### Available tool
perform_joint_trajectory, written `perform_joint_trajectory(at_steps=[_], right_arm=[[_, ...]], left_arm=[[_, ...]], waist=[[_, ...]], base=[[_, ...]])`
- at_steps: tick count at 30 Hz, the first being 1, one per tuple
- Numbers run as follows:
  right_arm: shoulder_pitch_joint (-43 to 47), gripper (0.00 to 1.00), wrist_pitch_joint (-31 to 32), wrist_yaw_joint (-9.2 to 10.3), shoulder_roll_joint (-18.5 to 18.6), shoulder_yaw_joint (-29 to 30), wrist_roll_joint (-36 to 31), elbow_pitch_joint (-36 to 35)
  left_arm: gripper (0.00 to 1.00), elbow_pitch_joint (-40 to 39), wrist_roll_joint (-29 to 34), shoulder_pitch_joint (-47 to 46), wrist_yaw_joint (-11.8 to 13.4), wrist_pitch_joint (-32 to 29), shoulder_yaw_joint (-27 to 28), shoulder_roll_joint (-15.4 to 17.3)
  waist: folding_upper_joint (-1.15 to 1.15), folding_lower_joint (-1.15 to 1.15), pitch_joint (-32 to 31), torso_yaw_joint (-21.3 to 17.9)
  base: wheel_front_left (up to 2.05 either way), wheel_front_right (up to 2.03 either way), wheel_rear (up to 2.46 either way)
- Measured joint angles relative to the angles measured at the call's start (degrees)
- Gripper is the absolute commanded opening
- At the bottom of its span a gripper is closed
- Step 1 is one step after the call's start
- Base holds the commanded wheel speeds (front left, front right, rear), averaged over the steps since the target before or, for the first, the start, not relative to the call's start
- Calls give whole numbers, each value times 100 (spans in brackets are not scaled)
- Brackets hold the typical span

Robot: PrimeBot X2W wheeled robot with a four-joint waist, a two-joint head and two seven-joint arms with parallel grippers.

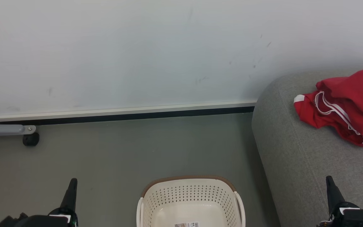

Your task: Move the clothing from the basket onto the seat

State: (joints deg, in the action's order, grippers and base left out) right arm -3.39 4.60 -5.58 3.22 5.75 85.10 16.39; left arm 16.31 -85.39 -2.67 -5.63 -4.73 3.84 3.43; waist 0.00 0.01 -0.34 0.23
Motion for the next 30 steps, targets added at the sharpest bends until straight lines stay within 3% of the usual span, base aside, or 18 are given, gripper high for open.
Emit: perform_joint_trajectory(at_steps=[10, 30], right_arm=[[-127, 0, 190, -110, -62, 182, 627, 69], [-184, 0, 190, -126, -68, 190, 632, 73]], left_arm=[[0, 58, -555, -168, -133, -176, 132, -89], [0, 64, -625, -187, -144, -176, 140, -98]], waist=[[0, 0, 45, -23], [0, -1, 44, -23]], base=[[0, 0, 0], [0, 0, 0]])
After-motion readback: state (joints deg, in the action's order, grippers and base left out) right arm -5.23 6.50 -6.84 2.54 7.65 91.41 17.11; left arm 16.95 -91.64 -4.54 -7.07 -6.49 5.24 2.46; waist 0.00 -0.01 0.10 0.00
